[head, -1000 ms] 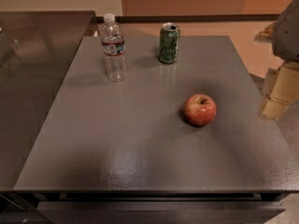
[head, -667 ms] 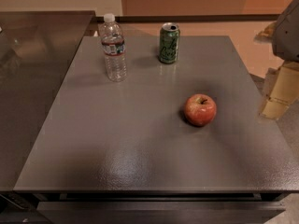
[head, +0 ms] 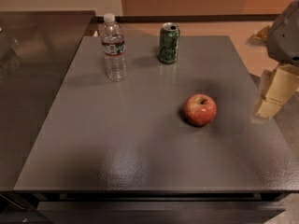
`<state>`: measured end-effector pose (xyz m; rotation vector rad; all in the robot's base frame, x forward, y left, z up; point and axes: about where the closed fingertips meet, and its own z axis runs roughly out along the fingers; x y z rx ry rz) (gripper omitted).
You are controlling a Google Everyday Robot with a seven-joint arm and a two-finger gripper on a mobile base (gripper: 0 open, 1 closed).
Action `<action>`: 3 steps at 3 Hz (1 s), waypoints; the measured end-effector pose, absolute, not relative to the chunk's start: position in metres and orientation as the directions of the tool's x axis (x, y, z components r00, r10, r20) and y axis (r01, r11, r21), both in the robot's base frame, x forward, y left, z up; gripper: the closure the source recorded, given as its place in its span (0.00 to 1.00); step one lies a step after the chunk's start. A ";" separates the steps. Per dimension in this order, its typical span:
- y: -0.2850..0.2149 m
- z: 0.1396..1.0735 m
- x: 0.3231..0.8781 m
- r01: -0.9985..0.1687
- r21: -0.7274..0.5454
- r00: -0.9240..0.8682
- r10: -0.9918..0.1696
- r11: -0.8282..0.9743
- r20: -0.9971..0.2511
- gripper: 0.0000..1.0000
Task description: Pick apple
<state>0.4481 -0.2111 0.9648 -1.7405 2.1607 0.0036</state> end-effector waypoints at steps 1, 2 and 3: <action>-0.196 0.942 0.460 -0.961 -0.173 -0.135 -0.913 0.215 -0.385 0.00; -0.178 0.926 0.469 -0.974 -0.135 -0.102 -0.883 0.183 -0.458 0.00; -0.158 0.914 0.470 -0.984 -0.107 -0.067 -0.862 0.140 -0.503 0.00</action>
Offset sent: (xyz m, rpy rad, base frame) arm 0.0301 0.0521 -0.0570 0.3047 0.0795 0.1491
